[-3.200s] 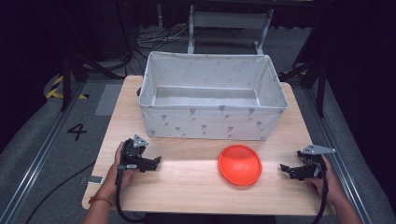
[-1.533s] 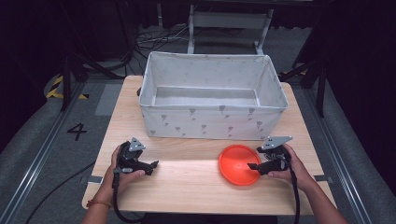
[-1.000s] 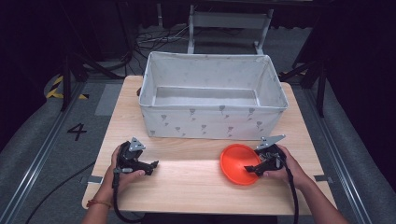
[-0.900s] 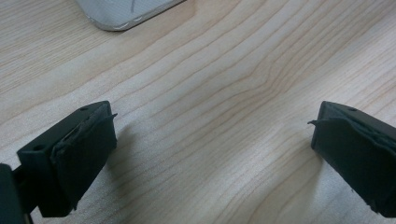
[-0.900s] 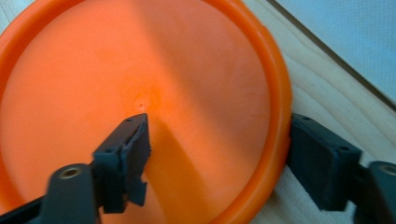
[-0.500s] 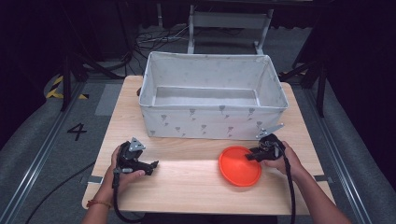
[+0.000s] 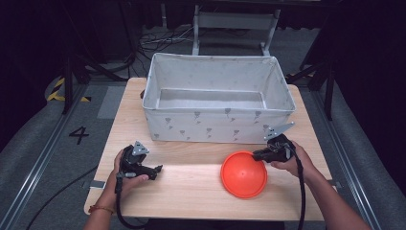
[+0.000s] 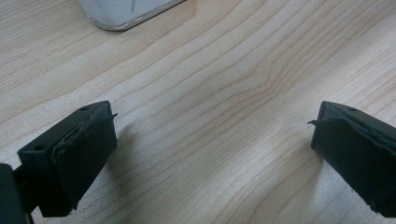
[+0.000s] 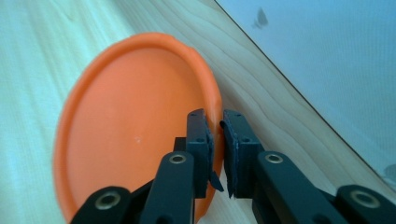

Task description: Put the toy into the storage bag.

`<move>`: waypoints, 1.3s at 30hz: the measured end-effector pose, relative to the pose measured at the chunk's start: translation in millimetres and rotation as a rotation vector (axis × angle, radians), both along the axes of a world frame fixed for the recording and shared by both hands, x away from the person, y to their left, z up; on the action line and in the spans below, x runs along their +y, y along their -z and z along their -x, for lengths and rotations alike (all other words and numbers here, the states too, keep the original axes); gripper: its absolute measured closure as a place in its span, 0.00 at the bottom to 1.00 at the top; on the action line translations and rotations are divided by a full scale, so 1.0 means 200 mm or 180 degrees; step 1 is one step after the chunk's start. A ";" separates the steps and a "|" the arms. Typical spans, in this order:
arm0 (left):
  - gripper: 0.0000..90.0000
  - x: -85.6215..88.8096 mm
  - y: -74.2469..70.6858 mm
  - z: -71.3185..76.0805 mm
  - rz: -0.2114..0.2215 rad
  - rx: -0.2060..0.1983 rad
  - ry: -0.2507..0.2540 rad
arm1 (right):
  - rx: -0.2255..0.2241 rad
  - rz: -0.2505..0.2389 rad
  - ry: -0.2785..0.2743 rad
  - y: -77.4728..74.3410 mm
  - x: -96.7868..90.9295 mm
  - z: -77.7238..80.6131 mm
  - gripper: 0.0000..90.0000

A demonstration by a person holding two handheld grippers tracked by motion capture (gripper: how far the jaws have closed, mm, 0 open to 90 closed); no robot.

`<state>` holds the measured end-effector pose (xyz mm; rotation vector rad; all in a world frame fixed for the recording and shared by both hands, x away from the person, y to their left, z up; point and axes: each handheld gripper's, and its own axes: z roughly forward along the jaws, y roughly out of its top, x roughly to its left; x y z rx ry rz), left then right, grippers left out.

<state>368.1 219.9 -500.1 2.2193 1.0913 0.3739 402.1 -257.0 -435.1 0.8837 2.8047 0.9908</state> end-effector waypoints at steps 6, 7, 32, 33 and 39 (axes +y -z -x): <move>0.01 0.00 0.00 0.00 -0.0001 -0.0001 0.0000 | -0.0222 0.0154 -0.0115 -0.10 0.04 0.06 0.91; 0.01 0.00 0.00 0.00 0.0000 0.0000 0.0000 | -0.0285 0.0237 -0.0177 -0.13 0.05 0.08 0.91; 0.01 0.00 0.00 0.00 -0.0004 0.0002 -0.0004 | -0.0682 0.0828 -0.0850 -0.51 0.16 0.21 0.92; 0.01 0.00 0.00 0.00 -0.0004 0.0002 -0.0003 | -0.0660 0.0826 -0.0865 -0.54 0.15 0.21 0.92; 0.01 0.00 0.00 0.00 -0.0003 0.0003 -0.0003 | -0.0656 0.0848 -0.0918 -0.64 0.11 0.21 0.92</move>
